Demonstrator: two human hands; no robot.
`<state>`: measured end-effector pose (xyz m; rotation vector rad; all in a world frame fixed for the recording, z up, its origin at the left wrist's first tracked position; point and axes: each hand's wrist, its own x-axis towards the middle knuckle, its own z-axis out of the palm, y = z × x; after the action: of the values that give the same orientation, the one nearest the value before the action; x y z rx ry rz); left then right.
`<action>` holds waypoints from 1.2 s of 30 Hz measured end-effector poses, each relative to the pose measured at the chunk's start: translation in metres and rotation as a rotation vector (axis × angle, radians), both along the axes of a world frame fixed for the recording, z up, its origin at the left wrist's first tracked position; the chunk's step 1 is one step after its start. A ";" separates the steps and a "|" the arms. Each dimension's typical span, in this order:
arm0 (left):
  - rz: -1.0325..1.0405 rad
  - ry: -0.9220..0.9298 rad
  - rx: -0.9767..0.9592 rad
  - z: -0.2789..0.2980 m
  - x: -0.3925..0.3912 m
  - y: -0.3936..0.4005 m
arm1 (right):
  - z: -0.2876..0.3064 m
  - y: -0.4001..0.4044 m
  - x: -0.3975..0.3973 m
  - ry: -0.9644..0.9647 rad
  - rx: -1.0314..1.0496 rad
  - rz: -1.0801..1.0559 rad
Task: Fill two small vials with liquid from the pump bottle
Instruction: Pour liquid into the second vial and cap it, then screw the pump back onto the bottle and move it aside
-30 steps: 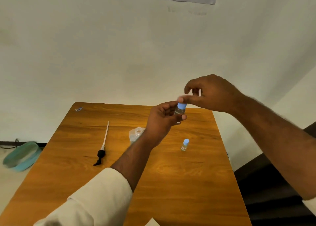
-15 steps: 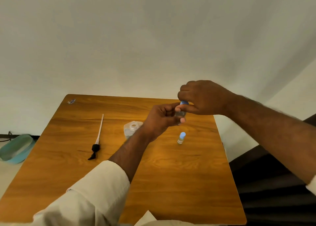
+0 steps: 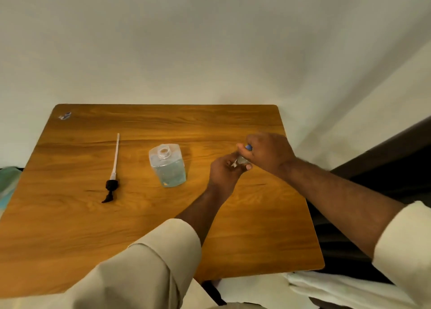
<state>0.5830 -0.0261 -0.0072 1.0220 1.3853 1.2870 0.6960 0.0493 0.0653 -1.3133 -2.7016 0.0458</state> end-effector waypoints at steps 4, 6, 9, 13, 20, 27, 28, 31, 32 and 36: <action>-0.035 0.041 -0.170 -0.022 -0.001 0.005 | -0.031 -0.003 0.010 0.009 -0.147 -0.047; -0.018 0.134 -0.255 -0.034 -0.006 0.007 | -0.046 -0.003 0.014 0.008 -0.224 -0.081; -0.050 0.337 -0.398 -0.053 -0.013 0.011 | -0.064 -0.003 0.018 -0.015 -0.307 -0.129; -0.118 0.478 -0.438 -0.074 -0.018 0.011 | -0.084 -0.001 0.024 -0.019 -0.404 -0.219; -0.148 0.609 -0.451 -0.091 -0.027 0.010 | -0.103 -0.003 0.021 0.078 -0.436 -0.261; -0.175 0.660 -0.447 -0.082 -0.035 0.007 | -0.093 -0.005 0.020 0.100 -0.444 -0.339; -0.169 0.661 -0.420 -0.080 -0.038 0.004 | -0.090 -0.007 0.020 0.099 -0.422 -0.338; -0.125 0.629 -0.369 -0.071 -0.050 -0.009 | -0.076 -0.012 0.013 0.124 -0.249 -0.279; -0.120 0.619 -0.361 -0.069 -0.054 -0.015 | -0.071 -0.015 0.008 0.151 -0.198 -0.245; -0.131 0.624 -0.357 -0.065 -0.080 -0.051 | -0.053 -0.039 -0.028 0.275 -0.138 -0.028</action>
<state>0.5030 -0.0773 -0.0717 1.2889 1.8908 0.6000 0.6683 0.0101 0.0127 -1.2738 -2.4841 0.3870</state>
